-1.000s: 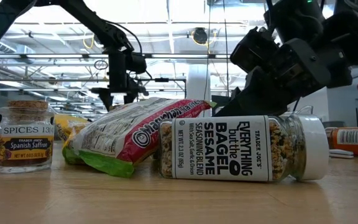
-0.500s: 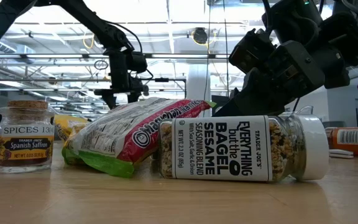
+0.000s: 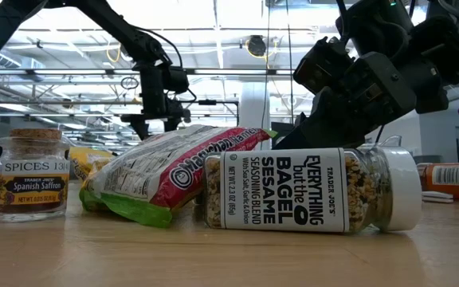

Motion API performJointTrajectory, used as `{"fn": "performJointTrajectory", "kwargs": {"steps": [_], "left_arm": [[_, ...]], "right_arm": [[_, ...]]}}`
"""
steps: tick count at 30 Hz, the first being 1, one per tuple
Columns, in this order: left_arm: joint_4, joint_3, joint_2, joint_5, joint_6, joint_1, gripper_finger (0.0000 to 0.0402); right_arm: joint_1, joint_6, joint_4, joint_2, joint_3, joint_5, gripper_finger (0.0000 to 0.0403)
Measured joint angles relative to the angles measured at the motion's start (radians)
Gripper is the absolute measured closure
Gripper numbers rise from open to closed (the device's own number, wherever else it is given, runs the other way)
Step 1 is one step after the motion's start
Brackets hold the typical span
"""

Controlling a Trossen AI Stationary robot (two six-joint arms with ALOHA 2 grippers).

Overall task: Pick & Place Food Item
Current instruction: Put the golden seasoning bottle into the left transparent bin, then put the yellow noodle pack into the middle transparent bin

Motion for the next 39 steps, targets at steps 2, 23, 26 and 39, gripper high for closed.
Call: {"fn": "performJointTrajectory", "kwargs": {"steps": [2, 23, 26, 39], "left_arm": [[0.002, 0.001, 0.0, -0.004, -0.002, 0.0, 0.0088], [-0.002, 0.002, 0.0, -0.021, 0.019, 0.001, 0.003], [-0.037, 0.018, 0.0, -0.001, 0.038, 0.001, 0.0027], [-0.338, 0.36, -0.011, -0.013, 0.142, -0.005, 0.0025]], "right_arm": [[0.0, 0.0, 0.0, 0.0, 0.0, 0.0, 0.0289], [0.0, 0.0, 0.0, 0.0, 0.0, -0.001, 0.0289], [0.0, 0.0, 0.0, 0.0, 0.0, -0.001, 0.0289], [0.0, -0.008, 0.0, 0.0, 0.0, -0.001, 0.0289]]}}
